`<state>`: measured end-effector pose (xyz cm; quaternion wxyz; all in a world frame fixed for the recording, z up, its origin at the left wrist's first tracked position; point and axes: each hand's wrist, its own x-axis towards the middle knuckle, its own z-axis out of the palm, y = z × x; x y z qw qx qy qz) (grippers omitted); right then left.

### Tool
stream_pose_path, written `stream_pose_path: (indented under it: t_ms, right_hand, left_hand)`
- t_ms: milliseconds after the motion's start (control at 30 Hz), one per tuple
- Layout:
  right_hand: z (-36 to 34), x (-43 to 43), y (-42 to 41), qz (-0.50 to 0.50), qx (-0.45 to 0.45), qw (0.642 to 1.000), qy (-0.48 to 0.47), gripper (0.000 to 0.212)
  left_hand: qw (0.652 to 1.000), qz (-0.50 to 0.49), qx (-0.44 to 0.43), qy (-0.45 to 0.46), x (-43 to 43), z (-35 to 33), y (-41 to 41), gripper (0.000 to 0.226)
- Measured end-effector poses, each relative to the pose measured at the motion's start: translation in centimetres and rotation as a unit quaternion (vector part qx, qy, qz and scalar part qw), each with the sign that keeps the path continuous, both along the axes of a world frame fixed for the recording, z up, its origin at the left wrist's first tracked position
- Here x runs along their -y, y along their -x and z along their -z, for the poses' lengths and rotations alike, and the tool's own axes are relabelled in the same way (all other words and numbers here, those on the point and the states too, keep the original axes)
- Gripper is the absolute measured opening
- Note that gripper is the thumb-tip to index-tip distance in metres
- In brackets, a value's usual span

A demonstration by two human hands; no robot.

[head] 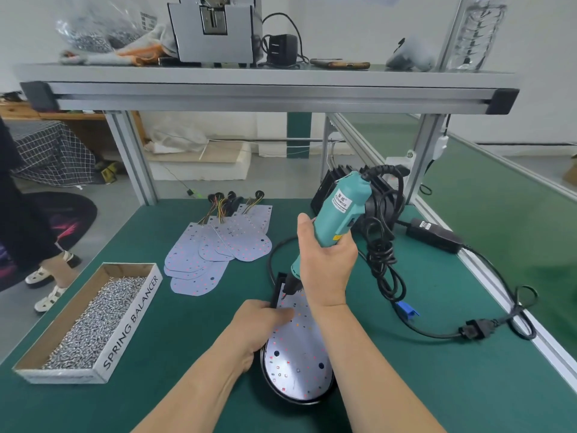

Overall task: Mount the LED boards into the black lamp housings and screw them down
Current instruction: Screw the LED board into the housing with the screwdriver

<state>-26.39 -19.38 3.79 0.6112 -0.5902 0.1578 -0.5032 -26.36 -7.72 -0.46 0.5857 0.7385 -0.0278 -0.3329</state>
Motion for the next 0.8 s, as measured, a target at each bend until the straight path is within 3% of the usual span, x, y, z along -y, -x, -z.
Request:
stream_pose_path:
  t_ms: [167,367,500,667,800]
  right_hand:
    - [-2.8,1.4,2.2,0.039,0.053,0.998,0.0,0.018]
    - [-3.2,9.1,6.8,0.184,0.001,0.983,-0.027,0.032]
    - [-0.4,14.7,10.5,0.233,-0.096,0.966,-0.066,0.039]
    - [3.6,19.1,12.4,0.19,-0.317,0.924,-0.099,0.065]
    - [5.6,19.1,12.3,0.149,-0.473,0.868,-0.031,0.053]
  left_hand:
    - [1.0,-0.008,0.0,-0.014,0.0,-0.1,-0.4,0.05]
    - [1.0,-0.001,0.0,-0.02,-0.2,0.1,-0.3,0.062]
    - [0.999,0.0,0.012,-0.037,-0.1,0.4,-0.6,0.038]
    - [0.999,-0.001,0.012,-0.053,-0.2,0.5,-0.6,0.033]
    - [0.999,-0.005,0.009,-0.045,-0.1,0.4,-0.4,0.029]
